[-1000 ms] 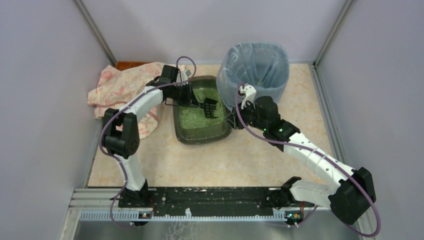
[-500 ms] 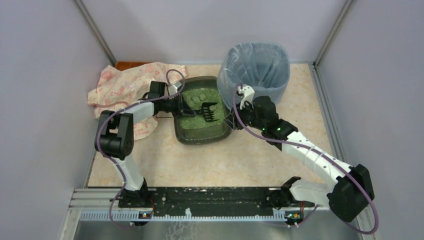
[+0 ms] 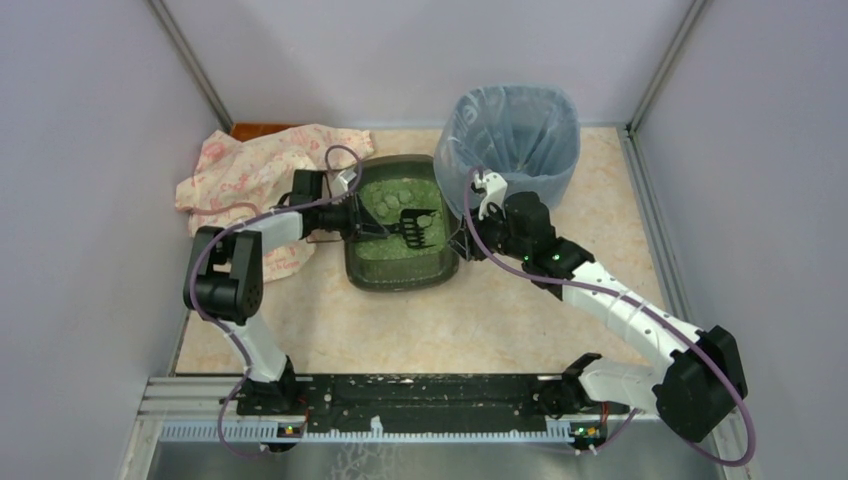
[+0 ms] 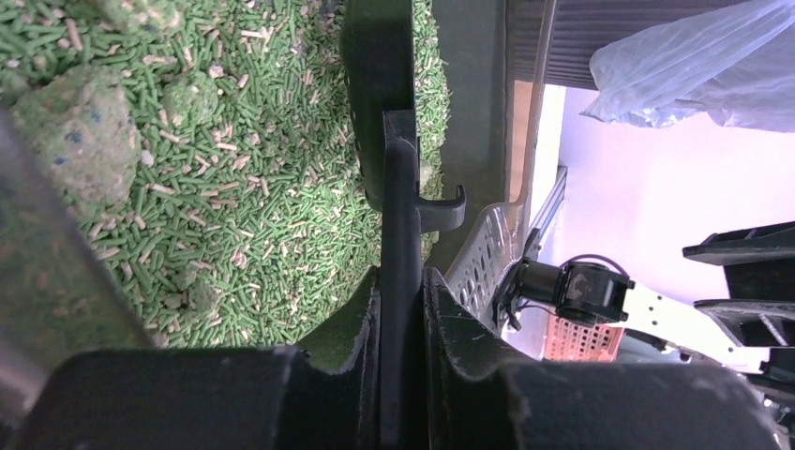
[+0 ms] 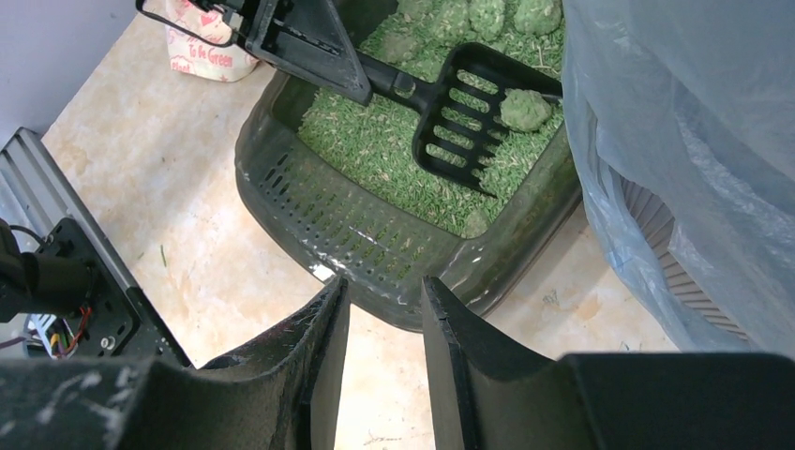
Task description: Clean the litter box
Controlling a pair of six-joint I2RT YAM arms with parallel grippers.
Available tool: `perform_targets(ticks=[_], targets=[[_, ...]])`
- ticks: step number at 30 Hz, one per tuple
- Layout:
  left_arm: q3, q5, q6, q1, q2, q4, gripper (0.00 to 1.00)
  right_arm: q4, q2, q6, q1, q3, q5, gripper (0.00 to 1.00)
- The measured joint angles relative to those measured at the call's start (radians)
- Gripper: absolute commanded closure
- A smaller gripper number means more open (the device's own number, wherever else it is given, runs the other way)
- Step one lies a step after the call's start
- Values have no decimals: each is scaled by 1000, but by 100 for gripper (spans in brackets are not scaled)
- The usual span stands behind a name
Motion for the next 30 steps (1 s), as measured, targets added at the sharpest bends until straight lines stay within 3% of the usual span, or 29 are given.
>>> perform_targets(ticks=[13,24,30], targets=[[-7,-60,-129,68,-64,-20,100,-15,-6,-6,0,2,1,65],[-48,-4,-277,107,-141,169,100,-17,-8,-7,0,2,4,65],[-211,66,-379,189,-202,370,100,-17,-8,-6,0,2,4,65]])
